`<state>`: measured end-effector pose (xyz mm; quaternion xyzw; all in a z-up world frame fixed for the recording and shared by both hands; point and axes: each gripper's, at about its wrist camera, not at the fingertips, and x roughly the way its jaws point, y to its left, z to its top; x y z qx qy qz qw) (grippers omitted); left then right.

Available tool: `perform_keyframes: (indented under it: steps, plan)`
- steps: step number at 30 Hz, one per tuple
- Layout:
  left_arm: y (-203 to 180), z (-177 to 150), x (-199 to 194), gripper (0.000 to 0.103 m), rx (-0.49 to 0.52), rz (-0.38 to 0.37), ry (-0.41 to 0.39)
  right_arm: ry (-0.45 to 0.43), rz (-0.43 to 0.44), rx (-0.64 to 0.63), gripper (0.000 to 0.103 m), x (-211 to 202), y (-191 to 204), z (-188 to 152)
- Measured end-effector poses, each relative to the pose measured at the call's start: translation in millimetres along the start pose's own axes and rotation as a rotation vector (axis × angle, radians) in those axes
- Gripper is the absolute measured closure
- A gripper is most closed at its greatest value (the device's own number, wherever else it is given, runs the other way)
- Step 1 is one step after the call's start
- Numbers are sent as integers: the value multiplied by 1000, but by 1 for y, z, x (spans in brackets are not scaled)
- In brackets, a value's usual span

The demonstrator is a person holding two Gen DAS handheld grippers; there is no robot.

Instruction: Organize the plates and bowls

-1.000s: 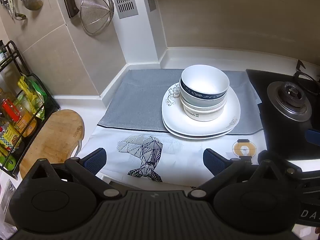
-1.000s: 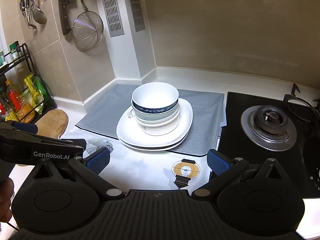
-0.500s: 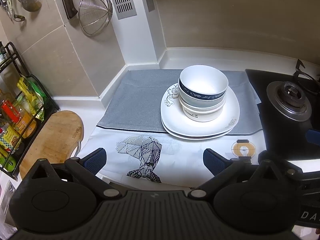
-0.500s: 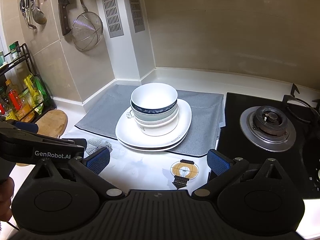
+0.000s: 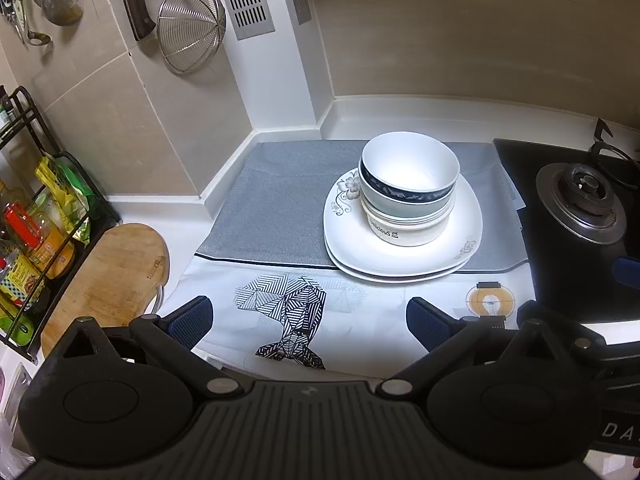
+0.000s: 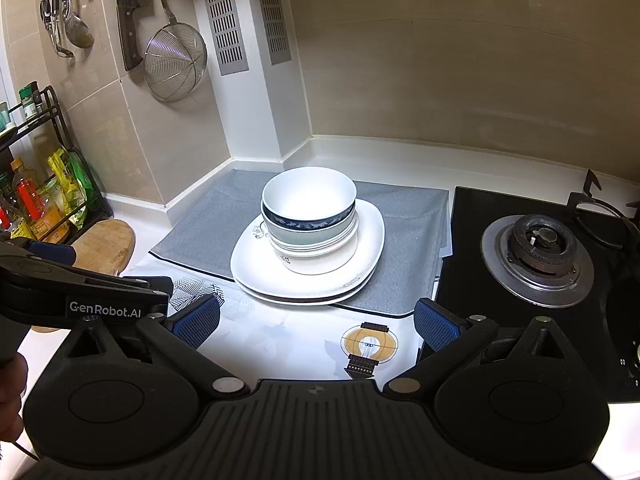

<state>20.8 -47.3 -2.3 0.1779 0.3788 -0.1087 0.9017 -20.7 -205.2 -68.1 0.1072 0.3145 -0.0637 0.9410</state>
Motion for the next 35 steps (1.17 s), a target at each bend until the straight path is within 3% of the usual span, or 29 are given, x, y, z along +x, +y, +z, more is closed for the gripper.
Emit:
perform_keyframes:
  steps: [23,35]
  plan:
    - [4,5,2,0,19,-11,-19,-10,-16,1,0,5,0,7]
    - [2,17,11,0,23,-36,-28,-25,-75,25,0,8,1,8]
